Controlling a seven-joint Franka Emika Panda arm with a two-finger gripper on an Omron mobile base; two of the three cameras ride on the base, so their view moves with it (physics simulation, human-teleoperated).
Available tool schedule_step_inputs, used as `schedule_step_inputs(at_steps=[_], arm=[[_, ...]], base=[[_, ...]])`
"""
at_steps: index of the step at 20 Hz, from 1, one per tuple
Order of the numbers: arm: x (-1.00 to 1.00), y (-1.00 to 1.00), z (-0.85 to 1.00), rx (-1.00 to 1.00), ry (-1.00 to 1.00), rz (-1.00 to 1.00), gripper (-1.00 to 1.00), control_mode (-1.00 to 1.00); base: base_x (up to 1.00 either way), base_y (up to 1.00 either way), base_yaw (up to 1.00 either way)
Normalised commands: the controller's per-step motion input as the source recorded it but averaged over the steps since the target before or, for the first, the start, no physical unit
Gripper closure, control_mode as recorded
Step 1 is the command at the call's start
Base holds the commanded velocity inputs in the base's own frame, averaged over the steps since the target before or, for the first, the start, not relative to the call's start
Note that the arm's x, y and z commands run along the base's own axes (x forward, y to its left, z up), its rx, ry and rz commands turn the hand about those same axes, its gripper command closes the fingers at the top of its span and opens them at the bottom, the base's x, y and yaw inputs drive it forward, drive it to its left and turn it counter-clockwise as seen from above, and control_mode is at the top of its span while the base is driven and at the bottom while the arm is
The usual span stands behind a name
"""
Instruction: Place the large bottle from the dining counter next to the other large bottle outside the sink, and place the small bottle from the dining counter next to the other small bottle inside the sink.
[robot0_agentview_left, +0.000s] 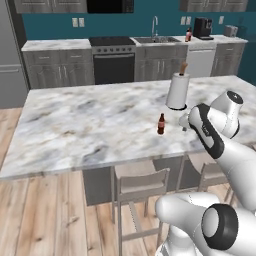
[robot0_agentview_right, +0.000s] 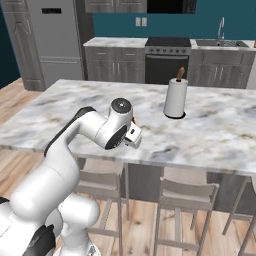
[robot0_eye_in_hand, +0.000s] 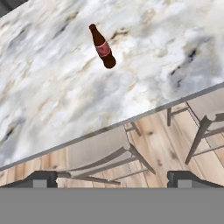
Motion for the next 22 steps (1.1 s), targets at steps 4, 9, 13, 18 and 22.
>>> schedule_step_inputs(at_steps=[4,9,13,18,22], arm=[[0.00,0.00,0.00,0.00,0.00,0.00,-1.00,1.00],[0.00,0.00,0.00,0.00,0.00,0.00,-1.00,1.00],[0.00,0.00,0.00,0.00,0.00,0.00,-1.00,1.00],[0.00,0.00,0.00,0.00,0.00,0.00,-1.00,1.00],[0.00,0.00,0.00,0.00,0.00,0.00,-1.00,1.00]], base=[[0.38,0.00,0.00],[0.39,0.00,0.00],[0.34,0.00,0.00],[0.34,0.00,0.00],[0.32,0.00,0.00]])
